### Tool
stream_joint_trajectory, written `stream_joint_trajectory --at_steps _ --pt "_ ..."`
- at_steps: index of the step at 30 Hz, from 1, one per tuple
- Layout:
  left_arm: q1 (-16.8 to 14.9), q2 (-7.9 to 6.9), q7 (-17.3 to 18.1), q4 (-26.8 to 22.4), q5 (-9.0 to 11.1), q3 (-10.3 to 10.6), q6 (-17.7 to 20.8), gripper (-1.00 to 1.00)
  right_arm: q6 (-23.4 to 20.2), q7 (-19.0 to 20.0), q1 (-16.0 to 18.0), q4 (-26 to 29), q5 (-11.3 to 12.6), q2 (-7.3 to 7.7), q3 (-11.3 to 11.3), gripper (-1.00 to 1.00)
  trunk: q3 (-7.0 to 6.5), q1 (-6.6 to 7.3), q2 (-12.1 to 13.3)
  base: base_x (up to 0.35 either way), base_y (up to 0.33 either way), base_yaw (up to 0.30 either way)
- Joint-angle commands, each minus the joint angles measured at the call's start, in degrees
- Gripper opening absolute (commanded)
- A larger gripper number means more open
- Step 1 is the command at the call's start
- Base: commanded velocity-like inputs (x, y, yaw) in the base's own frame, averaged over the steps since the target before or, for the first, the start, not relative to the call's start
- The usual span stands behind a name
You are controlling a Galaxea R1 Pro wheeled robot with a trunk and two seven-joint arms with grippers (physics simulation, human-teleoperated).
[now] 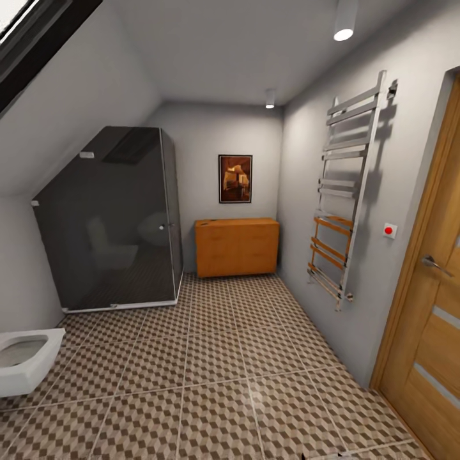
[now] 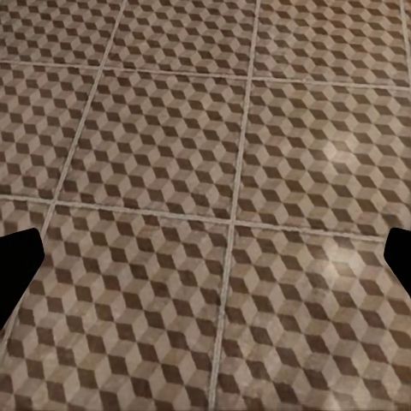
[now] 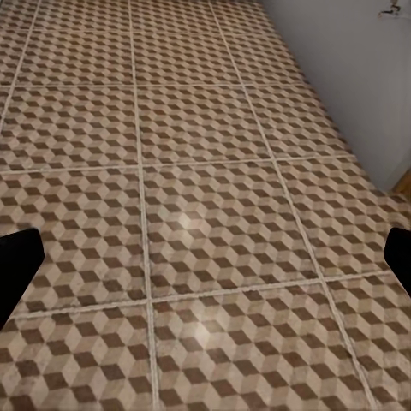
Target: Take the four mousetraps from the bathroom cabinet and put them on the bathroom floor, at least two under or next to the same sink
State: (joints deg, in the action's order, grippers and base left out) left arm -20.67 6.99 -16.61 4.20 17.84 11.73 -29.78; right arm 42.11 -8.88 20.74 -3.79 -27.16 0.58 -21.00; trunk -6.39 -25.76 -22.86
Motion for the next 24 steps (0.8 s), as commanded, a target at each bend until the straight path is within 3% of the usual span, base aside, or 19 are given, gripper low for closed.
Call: stream_joint_trajectory --at_steps 1,24 --pt "-0.1 0.04 -0.2 0.2 0.3 0.5 -0.3 1.0 0.3 -0.4 0.1 -0.3 -0.6 0.04 -0.3 1.0 0.12 -0.02 -0.1 0.0 0.0 0.0" --pt "-0.1 0.04 -0.2 0.2 0.3 0.5 -0.3 1.0 0.3 -0.4 0.1 -0.3 -0.6 0.04 -0.3 1.0 2.26 -0.02 -0.1 0.0 0.0 0.0"
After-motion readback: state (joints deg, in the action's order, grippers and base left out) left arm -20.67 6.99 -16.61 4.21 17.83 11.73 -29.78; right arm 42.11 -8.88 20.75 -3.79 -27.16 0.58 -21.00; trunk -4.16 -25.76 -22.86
